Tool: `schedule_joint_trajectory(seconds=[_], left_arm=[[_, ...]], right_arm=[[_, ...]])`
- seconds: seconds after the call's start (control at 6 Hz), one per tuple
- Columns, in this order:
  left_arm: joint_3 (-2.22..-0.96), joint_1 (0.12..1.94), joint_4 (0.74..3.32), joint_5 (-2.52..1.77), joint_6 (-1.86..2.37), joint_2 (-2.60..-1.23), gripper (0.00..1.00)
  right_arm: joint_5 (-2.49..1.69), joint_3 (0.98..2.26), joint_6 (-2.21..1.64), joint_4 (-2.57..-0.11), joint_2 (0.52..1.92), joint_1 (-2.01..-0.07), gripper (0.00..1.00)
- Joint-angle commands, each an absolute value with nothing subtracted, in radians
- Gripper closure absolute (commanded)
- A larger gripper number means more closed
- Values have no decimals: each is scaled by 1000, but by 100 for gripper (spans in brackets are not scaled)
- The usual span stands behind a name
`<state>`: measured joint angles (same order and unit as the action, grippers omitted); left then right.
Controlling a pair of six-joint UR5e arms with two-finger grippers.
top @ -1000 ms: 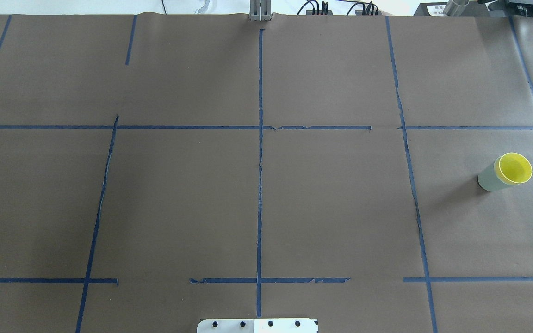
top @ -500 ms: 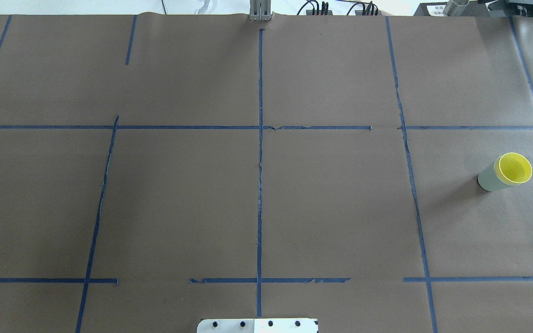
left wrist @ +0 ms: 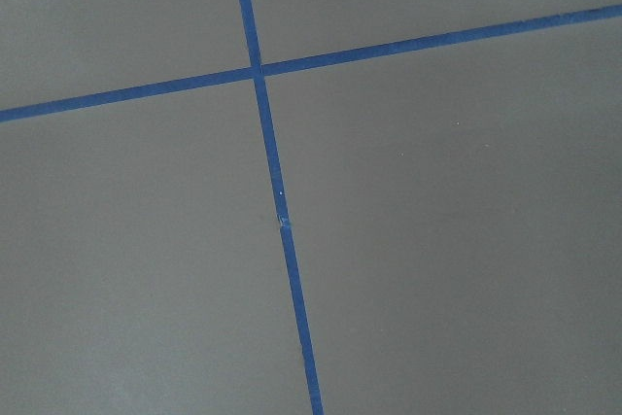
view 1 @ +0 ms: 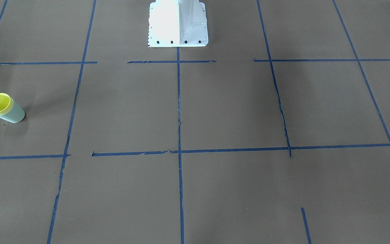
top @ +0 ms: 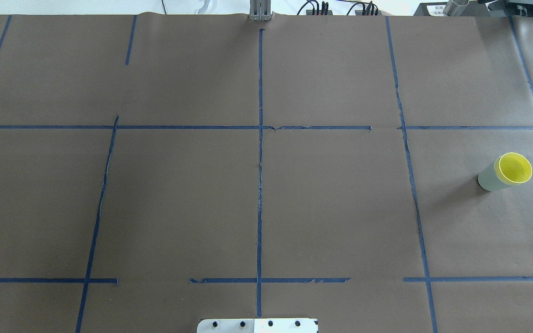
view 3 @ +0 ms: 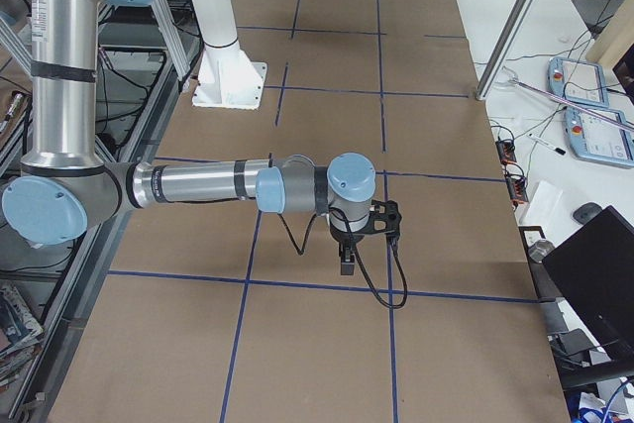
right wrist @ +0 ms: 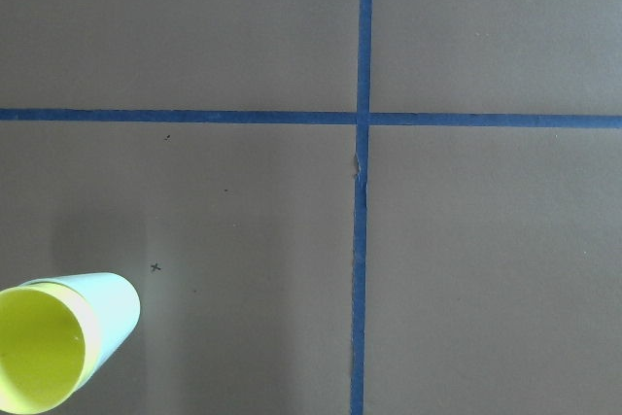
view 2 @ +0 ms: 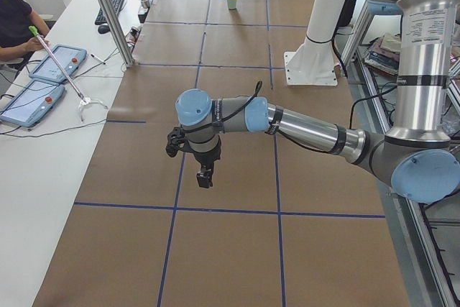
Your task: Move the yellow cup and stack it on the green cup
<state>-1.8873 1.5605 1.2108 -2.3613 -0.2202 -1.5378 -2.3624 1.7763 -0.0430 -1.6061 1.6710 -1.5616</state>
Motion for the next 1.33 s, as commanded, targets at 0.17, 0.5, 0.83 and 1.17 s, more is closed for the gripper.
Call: schedule_joint_trajectory(seconds=[0.17,0.5,0.83,1.17], left_arm=[[-1894,1560,1204,-2365,-213,-1526,0],[-1928,1560,1212,-2375,-218,-1497,0],[-1931,1555,1207,-2379,-221,-1500,0],[-1927,1554,1206,-2372,-219,-1499,0]], right_arm=[[-2364,1773,-44,-1606,1671,-1562,0],[-2370,1773,-44,-1605,1671,-1562,0],[-2372,1775,-44,-1603,1671,-1562,0],[-2372,1776,-44,-1601,1672,-1562,0]])
